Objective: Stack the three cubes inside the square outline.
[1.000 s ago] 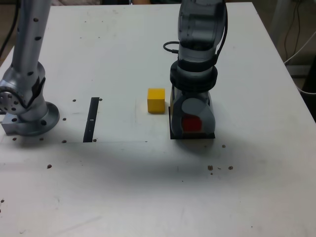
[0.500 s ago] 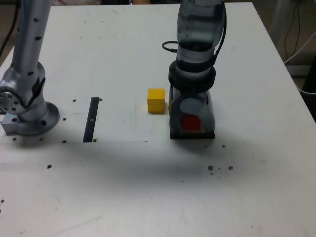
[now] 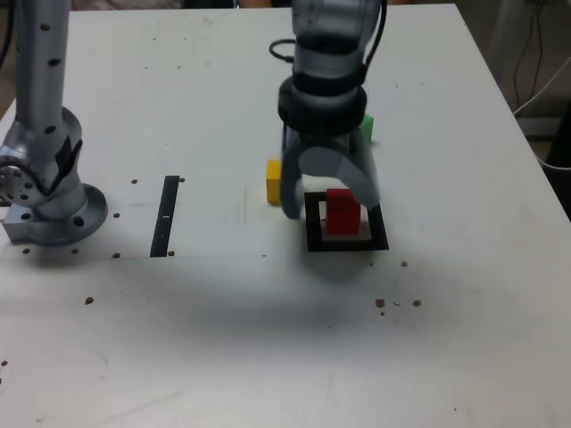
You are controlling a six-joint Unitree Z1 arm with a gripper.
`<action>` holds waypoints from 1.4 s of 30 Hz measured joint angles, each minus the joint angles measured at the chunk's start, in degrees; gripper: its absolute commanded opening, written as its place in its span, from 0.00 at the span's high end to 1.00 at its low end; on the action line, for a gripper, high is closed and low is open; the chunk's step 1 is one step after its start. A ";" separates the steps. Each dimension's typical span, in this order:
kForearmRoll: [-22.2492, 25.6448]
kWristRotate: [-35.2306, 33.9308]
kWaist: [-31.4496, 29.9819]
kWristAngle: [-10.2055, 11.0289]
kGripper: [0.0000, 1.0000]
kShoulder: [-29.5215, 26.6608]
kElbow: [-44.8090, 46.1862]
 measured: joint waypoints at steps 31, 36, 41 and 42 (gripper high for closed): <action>-1.93 4.89 7.10 4.65 0.01 -3.55 10.61; -3.69 4.60 7.12 5.06 0.03 -2.85 12.01; -5.50 4.57 7.40 5.23 0.10 -2.67 12.84; -6.16 4.57 7.65 5.33 0.12 -2.67 13.21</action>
